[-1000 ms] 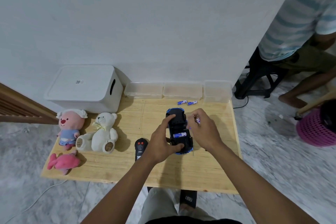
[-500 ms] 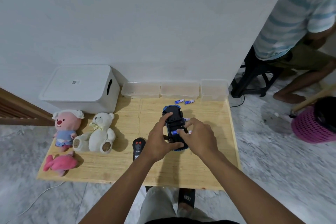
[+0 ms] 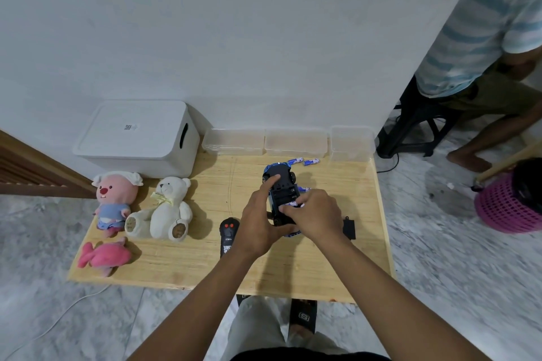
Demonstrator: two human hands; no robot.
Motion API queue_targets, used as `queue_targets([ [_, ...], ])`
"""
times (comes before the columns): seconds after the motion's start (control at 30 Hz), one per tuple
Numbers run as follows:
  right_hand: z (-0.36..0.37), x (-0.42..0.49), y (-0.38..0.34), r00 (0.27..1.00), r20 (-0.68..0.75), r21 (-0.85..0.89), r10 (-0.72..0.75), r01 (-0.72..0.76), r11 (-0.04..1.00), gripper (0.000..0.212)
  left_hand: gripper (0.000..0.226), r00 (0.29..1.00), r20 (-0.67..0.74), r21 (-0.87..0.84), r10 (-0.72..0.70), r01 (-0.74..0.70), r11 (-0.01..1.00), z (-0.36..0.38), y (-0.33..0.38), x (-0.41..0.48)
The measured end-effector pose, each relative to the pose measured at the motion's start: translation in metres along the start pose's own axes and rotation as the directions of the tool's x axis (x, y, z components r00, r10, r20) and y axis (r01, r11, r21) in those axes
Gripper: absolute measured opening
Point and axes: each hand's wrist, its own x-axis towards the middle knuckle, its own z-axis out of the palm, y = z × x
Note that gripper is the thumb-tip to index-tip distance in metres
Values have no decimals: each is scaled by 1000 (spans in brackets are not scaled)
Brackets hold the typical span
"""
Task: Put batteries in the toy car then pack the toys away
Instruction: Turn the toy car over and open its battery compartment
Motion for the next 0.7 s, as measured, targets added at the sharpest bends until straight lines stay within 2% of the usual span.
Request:
queue_targets([
  [0.17,3,8,5,998,32,158,46,-50,986,29,118,1000,-2,-11,-21,21,1000,-1,-4,2],
  [0.33,8,11,9,998,-35,270,60,-49,962,20,117,999,-13,-23,-29,29,999,-6,-3,6],
  [0.57,12,13,12,995,-55,412,82,-52,910,9,115,999,-26,-40,-26,25,999,-6,-2,8],
  [0.7,9,16,13,998,-23,489,62,-43,871,20,115,999,-32,-42,-28,27,999,-7,-2,10],
])
